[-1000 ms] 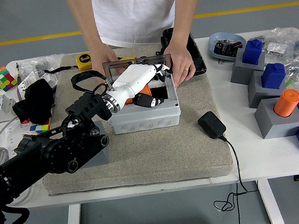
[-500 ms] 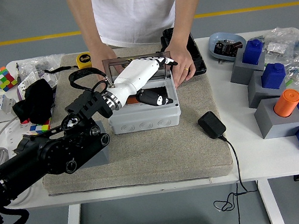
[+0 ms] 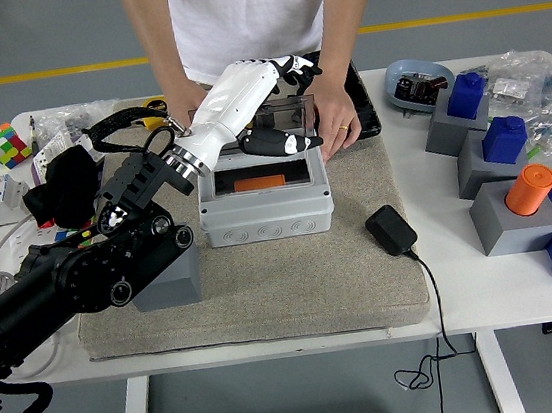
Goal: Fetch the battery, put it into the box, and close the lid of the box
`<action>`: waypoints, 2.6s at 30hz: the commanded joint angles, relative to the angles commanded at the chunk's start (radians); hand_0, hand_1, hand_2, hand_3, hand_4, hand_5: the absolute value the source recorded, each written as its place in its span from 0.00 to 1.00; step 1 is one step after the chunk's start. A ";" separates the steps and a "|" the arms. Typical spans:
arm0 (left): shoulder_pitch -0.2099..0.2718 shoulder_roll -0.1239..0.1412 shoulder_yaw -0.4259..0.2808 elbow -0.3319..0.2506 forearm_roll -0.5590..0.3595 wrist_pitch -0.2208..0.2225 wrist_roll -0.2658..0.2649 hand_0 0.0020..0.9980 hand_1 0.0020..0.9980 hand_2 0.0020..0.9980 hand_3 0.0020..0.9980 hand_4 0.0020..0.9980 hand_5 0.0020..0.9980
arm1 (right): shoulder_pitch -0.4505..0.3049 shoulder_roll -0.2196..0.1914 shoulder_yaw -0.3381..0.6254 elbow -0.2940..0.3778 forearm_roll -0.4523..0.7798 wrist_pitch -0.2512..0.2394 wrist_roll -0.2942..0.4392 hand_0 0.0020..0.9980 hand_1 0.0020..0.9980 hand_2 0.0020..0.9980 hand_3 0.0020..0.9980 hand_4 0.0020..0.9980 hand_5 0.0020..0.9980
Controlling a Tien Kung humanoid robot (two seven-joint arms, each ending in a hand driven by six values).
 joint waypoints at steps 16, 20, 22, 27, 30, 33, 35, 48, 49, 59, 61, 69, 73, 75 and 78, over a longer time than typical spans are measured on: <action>-0.007 0.010 -0.020 0.025 -0.055 -0.177 0.213 0.76 0.88 0.86 0.87 1.00 0.90 | -0.001 0.000 -0.001 0.001 0.000 0.000 0.000 0.65 0.67 0.69 0.65 0.97 0.55; -0.002 0.018 -0.003 0.000 -0.053 -0.190 0.244 0.76 0.88 0.86 0.87 1.00 0.90 | 0.000 -0.001 0.002 0.000 -0.001 0.001 0.000 0.65 0.67 0.69 0.65 0.97 0.55; 0.000 0.024 0.008 -0.010 -0.051 -0.190 0.249 0.58 0.70 0.69 0.79 1.00 0.91 | -0.001 -0.002 0.003 0.000 -0.002 0.001 -0.001 0.65 0.67 0.69 0.65 0.97 0.55; 0.014 0.054 0.036 -0.067 -0.038 -0.201 0.277 0.54 0.64 0.64 0.74 1.00 0.91 | -0.001 -0.003 0.007 0.001 -0.004 0.001 0.000 0.65 0.67 0.69 0.65 0.97 0.55; 0.027 0.073 0.039 -0.105 -0.026 -0.207 0.291 0.54 0.64 0.64 0.74 1.00 0.91 | -0.001 -0.004 0.010 0.001 -0.006 0.001 0.000 0.65 0.67 0.69 0.65 0.97 0.55; 0.046 0.093 0.028 -0.149 -0.014 -0.210 0.302 0.51 0.58 0.58 0.71 1.00 0.90 | -0.002 -0.004 0.012 0.001 -0.007 0.001 0.000 0.65 0.67 0.69 0.65 0.97 0.55; 0.059 0.107 0.023 -0.176 -0.007 -0.212 0.309 0.51 0.58 0.58 0.71 1.00 0.90 | -0.002 -0.004 0.013 0.001 -0.008 0.002 0.000 0.65 0.67 0.69 0.65 0.97 0.55; 0.136 0.189 0.047 -0.302 -0.010 -0.225 0.336 0.48 0.57 0.57 0.70 1.00 0.89 | -0.002 -0.006 0.021 0.001 -0.012 0.001 0.001 0.65 0.67 0.69 0.65 0.97 0.55; 0.137 0.191 0.049 -0.303 -0.011 -0.225 0.336 0.48 0.57 0.57 0.70 1.00 0.89 | -0.002 -0.006 0.022 0.002 -0.012 0.001 0.001 0.65 0.67 0.69 0.65 0.97 0.55; 0.180 0.206 0.022 -0.352 -0.014 -0.218 0.311 0.48 0.57 0.57 0.70 1.00 0.87 | -0.003 -0.005 0.023 0.001 -0.013 0.001 0.000 0.65 0.67 0.69 0.65 0.97 0.55; 0.202 0.210 -0.018 -0.384 -0.006 -0.206 0.293 0.48 0.57 0.57 0.70 1.00 0.87 | -0.004 -0.005 0.024 0.001 -0.014 0.002 0.000 0.65 0.67 0.69 0.65 0.97 0.55; 0.305 0.214 -0.245 -0.484 0.032 -0.152 0.220 0.51 0.66 0.66 0.71 1.00 0.85 | -0.003 -0.005 0.027 0.002 -0.015 0.002 0.001 0.65 0.67 0.69 0.65 0.97 0.55; 0.347 0.211 -0.348 -0.481 0.042 -0.146 0.211 0.51 0.66 0.66 0.71 1.00 0.85 | -0.002 -0.006 0.029 0.002 -0.016 0.002 0.000 0.65 0.67 0.69 0.65 0.97 0.55; 0.368 0.206 -0.394 -0.472 0.033 -0.138 0.199 0.50 0.65 0.65 0.70 1.00 0.76 | -0.002 -0.006 0.030 0.002 -0.016 0.001 0.000 0.65 0.67 0.69 0.65 0.97 0.55; 0.415 0.191 -0.474 -0.462 -0.009 -0.116 0.169 0.50 0.65 0.65 0.70 1.00 0.76 | 0.000 -0.007 0.033 0.002 -0.017 0.000 0.000 0.65 0.67 0.69 0.65 0.97 0.55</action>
